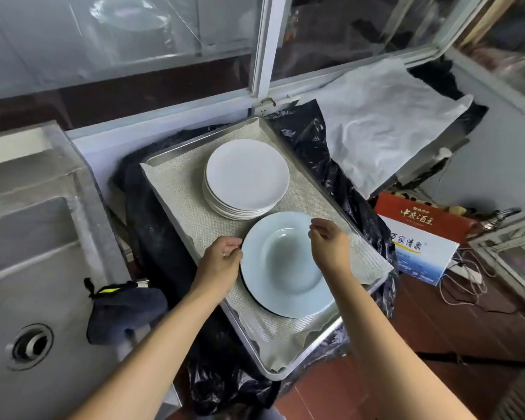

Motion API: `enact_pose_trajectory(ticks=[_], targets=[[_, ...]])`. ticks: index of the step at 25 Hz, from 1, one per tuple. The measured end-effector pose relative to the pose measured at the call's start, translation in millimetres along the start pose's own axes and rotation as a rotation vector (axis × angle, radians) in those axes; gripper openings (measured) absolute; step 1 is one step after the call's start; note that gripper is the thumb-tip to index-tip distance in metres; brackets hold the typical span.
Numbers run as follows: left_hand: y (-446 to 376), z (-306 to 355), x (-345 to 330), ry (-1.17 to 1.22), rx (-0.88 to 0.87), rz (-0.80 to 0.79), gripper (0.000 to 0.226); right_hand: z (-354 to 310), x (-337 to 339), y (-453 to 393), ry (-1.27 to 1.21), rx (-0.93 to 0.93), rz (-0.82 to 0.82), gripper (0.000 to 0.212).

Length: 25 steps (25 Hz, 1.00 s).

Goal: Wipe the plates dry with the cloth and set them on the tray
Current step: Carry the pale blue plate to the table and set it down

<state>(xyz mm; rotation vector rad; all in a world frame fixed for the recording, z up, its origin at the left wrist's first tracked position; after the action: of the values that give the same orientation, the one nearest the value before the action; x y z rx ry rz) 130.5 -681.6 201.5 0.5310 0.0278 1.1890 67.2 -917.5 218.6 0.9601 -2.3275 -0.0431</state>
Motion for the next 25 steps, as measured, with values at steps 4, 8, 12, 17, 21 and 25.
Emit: enact_pose_trajectory(ticks=[4,8,12,17,21,25], targets=[[22.3,-18.5,-23.8,-0.038,0.027,-0.004,0.028,26.6,24.6,5.9,0.056,0.008,0.002,0.032],[35.6,-36.0,-54.7,-0.085,0.101,0.069,0.045,50.8,42.4,-6.6,0.095,0.066,-0.048,0.033],[47.9,-42.5,-82.0,-0.150,0.118,0.240,0.055,71.4,48.7,-26.9,0.182,0.218,-0.117,0.036],[49.5,-46.4,-101.8,-0.072,0.153,0.409,0.060,92.7,47.9,-48.8,0.171,0.251,-0.257,0.047],[42.3,-47.0,-105.7,-0.044,0.260,0.460,0.064,96.3,39.9,-61.1,0.149,0.208,-0.362,0.060],[32.3,-48.8,-109.6,-0.055,0.325,0.462,0.078,98.9,27.9,-74.8,0.239,0.194,-0.424,0.070]])
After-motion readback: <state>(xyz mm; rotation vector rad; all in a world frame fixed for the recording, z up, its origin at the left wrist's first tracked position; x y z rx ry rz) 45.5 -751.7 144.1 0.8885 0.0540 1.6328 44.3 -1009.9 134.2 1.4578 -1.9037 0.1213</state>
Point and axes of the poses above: each hand's wrist, its own y-axis away from the middle knuckle, its own x-axis out of the back of the hand, z = x × y, the point moved 4 cm from there along -y, towards the middle knuckle
